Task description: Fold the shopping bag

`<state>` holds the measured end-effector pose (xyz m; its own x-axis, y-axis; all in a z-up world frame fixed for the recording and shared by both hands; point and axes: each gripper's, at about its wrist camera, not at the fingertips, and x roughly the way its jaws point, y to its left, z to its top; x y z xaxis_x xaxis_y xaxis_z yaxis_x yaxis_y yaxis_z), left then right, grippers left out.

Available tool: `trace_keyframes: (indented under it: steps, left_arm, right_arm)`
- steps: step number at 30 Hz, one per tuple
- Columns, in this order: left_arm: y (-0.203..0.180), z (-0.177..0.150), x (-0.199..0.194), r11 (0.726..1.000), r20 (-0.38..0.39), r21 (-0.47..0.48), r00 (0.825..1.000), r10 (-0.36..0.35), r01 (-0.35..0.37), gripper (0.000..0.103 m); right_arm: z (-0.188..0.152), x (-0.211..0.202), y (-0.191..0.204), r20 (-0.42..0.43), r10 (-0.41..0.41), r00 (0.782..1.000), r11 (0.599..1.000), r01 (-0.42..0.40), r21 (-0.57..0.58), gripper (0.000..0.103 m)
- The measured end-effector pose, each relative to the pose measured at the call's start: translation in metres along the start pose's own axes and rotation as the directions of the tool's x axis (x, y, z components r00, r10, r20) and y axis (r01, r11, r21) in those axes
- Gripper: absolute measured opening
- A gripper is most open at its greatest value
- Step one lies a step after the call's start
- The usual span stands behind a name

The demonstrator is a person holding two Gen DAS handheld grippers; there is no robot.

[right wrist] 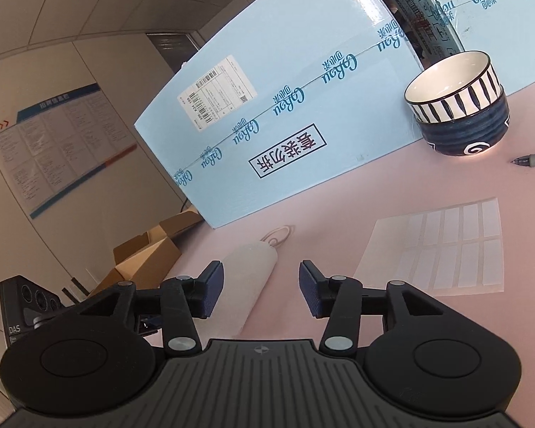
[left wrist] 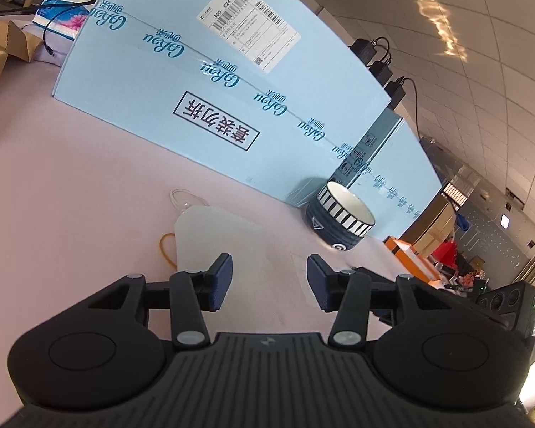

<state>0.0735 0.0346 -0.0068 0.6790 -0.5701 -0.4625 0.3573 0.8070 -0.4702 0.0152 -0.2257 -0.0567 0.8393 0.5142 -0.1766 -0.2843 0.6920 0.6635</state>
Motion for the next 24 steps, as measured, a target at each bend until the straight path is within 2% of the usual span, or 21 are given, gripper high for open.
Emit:
trace_keyframes:
  steps: [1,2,3,6,8,10,11,12,14,17,19,20,21,22,24]
  left_arm:
    - [-0.002,-0.002,0.004,0.999,-0.020,0.020,0.999,0.050,-0.049,0.017]
    - [-0.001,-0.002,0.004,0.998,-0.018,0.022,0.998,0.055,-0.055,0.002]
    - [0.000,-0.002,0.002,0.998,-0.012,0.020,0.999,0.051,-0.051,0.001]
    - [0.011,0.002,-0.015,0.996,0.067,-0.040,0.995,-0.077,0.080,0.000]
    - [0.020,0.007,-0.027,0.981,0.126,-0.082,0.978,-0.165,0.176,0.000]
    - [0.028,0.011,-0.035,0.955,0.173,-0.128,0.954,-0.245,0.268,0.000]
    - [0.034,0.012,-0.038,0.938,0.198,-0.160,0.941,-0.276,0.308,0.000]
    - [0.037,0.013,-0.039,0.932,0.213,-0.177,0.936,-0.279,0.318,0.000]
    - [0.039,0.013,-0.041,0.937,0.223,-0.188,0.942,-0.250,0.293,0.000]
    - [0.034,0.014,-0.039,0.969,0.196,-0.163,0.969,-0.153,0.186,0.001]
    - [0.031,0.014,-0.037,0.983,0.180,-0.145,0.980,-0.087,0.113,0.006]
    - [0.029,0.014,-0.037,0.987,0.171,-0.136,0.984,-0.060,0.084,0.013]
    - [0.029,0.014,-0.035,0.988,0.157,-0.132,0.986,-0.062,0.083,0.021]
    - [0.028,0.013,-0.033,0.989,0.146,-0.124,0.987,-0.061,0.080,0.024]
    - [0.026,0.011,-0.029,0.993,0.120,-0.103,0.992,-0.046,0.059,0.034]
  right_arm:
    - [-0.001,0.001,0.001,-0.008,0.001,1.000,1.000,-0.001,-0.005,0.046]
    - [-0.002,0.003,0.003,-0.022,0.006,1.000,1.000,-0.006,-0.015,0.046]
    - [-0.002,0.005,0.005,-0.032,0.012,0.999,1.000,-0.013,-0.022,0.046]
    - [-0.006,0.008,0.008,-0.067,0.033,0.997,0.999,-0.036,-0.039,0.046]
    - [-0.008,0.010,0.010,-0.087,0.045,0.995,0.998,-0.049,-0.046,0.051]
    - [-0.010,0.011,0.012,-0.103,0.056,0.993,0.997,-0.062,-0.050,0.055]
    - [-0.010,0.011,0.012,-0.109,0.063,0.992,0.996,-0.069,-0.052,0.055]
    - [-0.011,0.014,0.015,-0.116,0.069,0.991,0.996,-0.075,-0.054,0.055]
    - [-0.012,0.016,0.018,-0.129,0.071,0.989,0.995,-0.080,-0.065,0.057]
    - [-0.015,0.018,0.022,-0.147,0.055,0.988,0.993,-0.069,-0.093,0.058]
    - [-0.017,0.018,0.025,-0.151,0.045,0.988,0.992,-0.062,-0.113,0.058]
    - [-0.018,0.018,0.027,-0.150,0.040,0.988,0.990,-0.059,-0.126,0.058]
    - [-0.019,0.018,0.029,-0.149,0.039,0.988,0.989,-0.059,-0.135,0.059]
    - [-0.020,0.019,0.032,-0.155,0.038,0.987,0.986,-0.062,-0.153,0.065]
    - [-0.023,0.022,0.038,-0.169,0.034,0.985,0.979,-0.067,-0.193,0.067]
